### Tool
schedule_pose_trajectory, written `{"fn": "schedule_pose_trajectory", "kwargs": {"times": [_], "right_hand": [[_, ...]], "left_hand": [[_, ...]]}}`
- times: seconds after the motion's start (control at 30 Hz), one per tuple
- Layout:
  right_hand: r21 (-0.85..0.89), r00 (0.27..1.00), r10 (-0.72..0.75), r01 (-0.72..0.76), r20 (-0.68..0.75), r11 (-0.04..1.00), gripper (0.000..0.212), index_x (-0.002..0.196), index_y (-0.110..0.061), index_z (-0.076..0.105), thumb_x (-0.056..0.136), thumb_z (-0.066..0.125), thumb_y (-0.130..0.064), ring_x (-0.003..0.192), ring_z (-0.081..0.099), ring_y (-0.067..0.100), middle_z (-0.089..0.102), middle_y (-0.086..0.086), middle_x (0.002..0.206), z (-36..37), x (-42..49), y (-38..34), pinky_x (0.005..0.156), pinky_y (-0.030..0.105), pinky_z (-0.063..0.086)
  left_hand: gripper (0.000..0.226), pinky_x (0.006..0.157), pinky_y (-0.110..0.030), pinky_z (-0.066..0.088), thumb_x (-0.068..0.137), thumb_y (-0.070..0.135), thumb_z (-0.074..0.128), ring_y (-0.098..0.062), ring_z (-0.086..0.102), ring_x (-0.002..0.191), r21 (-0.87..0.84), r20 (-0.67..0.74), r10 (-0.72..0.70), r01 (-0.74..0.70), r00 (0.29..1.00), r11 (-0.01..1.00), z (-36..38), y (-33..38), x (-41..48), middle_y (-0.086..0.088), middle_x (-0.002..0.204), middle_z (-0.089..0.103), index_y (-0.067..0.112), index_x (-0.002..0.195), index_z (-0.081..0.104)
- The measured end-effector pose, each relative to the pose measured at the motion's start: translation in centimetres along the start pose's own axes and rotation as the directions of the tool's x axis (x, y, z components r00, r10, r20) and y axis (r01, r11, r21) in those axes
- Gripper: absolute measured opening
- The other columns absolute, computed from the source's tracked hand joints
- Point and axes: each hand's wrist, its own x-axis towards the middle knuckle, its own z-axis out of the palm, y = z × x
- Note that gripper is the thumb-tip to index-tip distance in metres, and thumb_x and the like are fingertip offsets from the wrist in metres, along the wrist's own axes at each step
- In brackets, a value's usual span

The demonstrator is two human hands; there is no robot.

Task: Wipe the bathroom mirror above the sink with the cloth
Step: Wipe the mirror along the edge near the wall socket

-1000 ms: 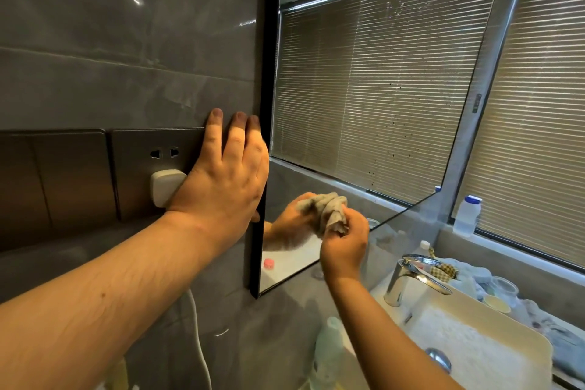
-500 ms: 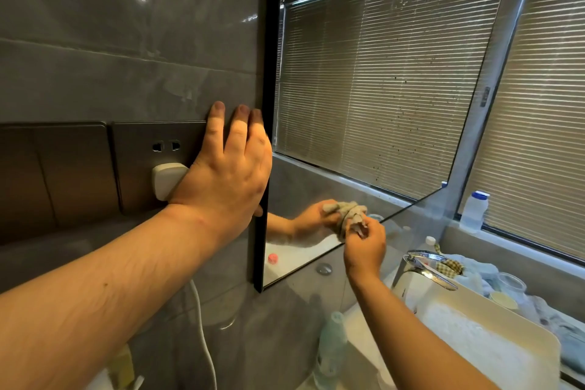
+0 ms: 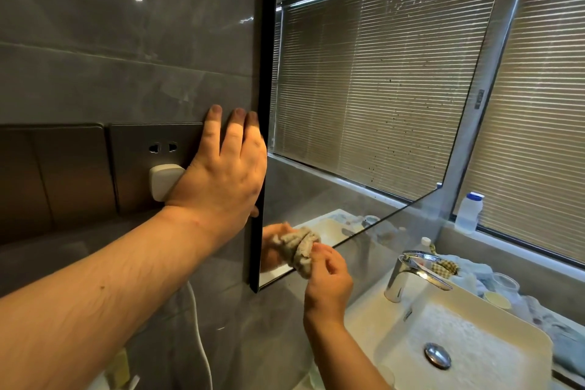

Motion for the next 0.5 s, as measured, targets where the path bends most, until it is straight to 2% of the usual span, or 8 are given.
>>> {"fn": "schedule_pose_trajectory", "kwargs": {"times": [0.03, 0.07, 0.17, 0.27, 0.37, 0.43, 0.5], "right_hand": [[-0.030, 1.000, -0.025, 0.026, 0.015, 0.999, 0.011, 0.097, -0.012, 0.073, 0.087, 0.074, -0.015, 0.096, 0.070, 0.017, 0.072, 0.007, 0.103, 0.0, 0.1, 0.2, 0.086, 0.030, 0.057], [-0.065, 0.999, -0.037, 0.039, 0.035, 0.997, 0.015, 0.099, -0.015, 0.072, 0.086, 0.074, -0.008, 0.095, 0.070, 0.012, 0.072, 0.004, 0.102, -0.1, 0.1, 0.4, 0.087, 0.031, 0.057], [-0.116, 0.998, -0.041, 0.047, 0.052, 0.992, 0.025, 0.109, -0.019, 0.068, 0.088, 0.072, -0.006, 0.094, 0.068, 0.004, 0.071, -0.004, 0.103, -0.5, 0.5, 0.9, 0.085, 0.026, 0.056], [-0.130, 0.997, -0.082, 0.082, 0.006, 0.988, 0.021, 0.103, -0.019, 0.068, 0.090, 0.068, -0.003, 0.090, 0.068, 0.009, 0.071, -0.002, 0.098, -0.5, 1.7, 0.9, 0.085, 0.028, 0.053], [-0.158, 0.986, -0.105, 0.084, -0.127, 0.984, 0.013, 0.095, -0.018, 0.063, 0.091, 0.067, -0.007, 0.083, 0.064, 0.011, 0.066, -0.005, 0.088, -0.1, 4.7, 0.1, 0.082, 0.029, 0.051], [-0.189, 0.976, -0.096, 0.059, -0.196, 0.980, 0.007, 0.096, -0.017, 0.064, 0.092, 0.067, -0.012, 0.086, 0.064, 0.019, 0.067, 0.002, 0.091, -0.3, 7.5, -0.2, 0.082, 0.032, 0.053], [-0.248, 0.976, -0.093, 0.042, -0.199, 0.968, 0.004, 0.093, -0.019, 0.065, 0.093, 0.065, -0.015, 0.090, 0.065, 0.026, 0.068, 0.009, 0.097, -0.6, 9.2, 0.2, 0.082, 0.036, 0.054]], "left_hand": [[0.104, 0.111, -0.068, 0.007, 0.082, 0.068, 0.048, -0.050, 0.023, 0.138, 0.001, -0.003, 0.004, -0.004, 1.000, 1.000, 0.0, 0.0, 0.0, -0.031, 0.150, 0.022, -0.010, 0.144, 0.019], [0.103, 0.111, -0.068, 0.008, 0.083, 0.067, 0.047, -0.050, 0.023, 0.138, 0.001, -0.006, 0.007, -0.007, 1.000, 1.000, 0.0, 0.0, 0.0, -0.031, 0.150, 0.021, -0.010, 0.144, 0.018], [0.103, 0.111, -0.068, 0.008, 0.084, 0.067, 0.045, -0.050, 0.022, 0.138, 0.004, -0.011, 0.014, -0.014, 1.000, 1.000, 0.1, 0.1, 0.0, -0.031, 0.150, 0.020, -0.010, 0.145, 0.015], [0.104, 0.111, -0.068, 0.008, 0.083, 0.067, 0.047, -0.050, 0.021, 0.138, -0.003, -0.015, 0.010, -0.010, 1.000, 1.000, 0.2, 0.1, 0.0, -0.031, 0.151, 0.018, -0.010, 0.145, 0.015], [0.103, 0.111, -0.068, 0.008, 0.084, 0.065, 0.047, -0.050, 0.021, 0.138, -0.001, -0.016, 0.010, -0.010, 1.000, 1.000, 0.2, 0.1, 0.0, -0.031, 0.151, 0.018, -0.010, 0.145, 0.014], [0.102, 0.110, -0.068, 0.009, 0.084, 0.064, 0.046, -0.050, 0.022, 0.138, 0.005, -0.022, 0.013, -0.013, 1.000, 1.000, 0.1, 0.2, 0.0, -0.031, 0.151, 0.019, -0.010, 0.145, 0.015], [0.102, 0.110, -0.068, 0.009, 0.083, 0.064, 0.047, -0.050, 0.023, 0.138, 0.009, -0.025, 0.012, -0.012, 1.000, 1.000, 0.1, 0.1, 0.0, -0.032, 0.151, 0.021, -0.011, 0.145, 0.017]]}}
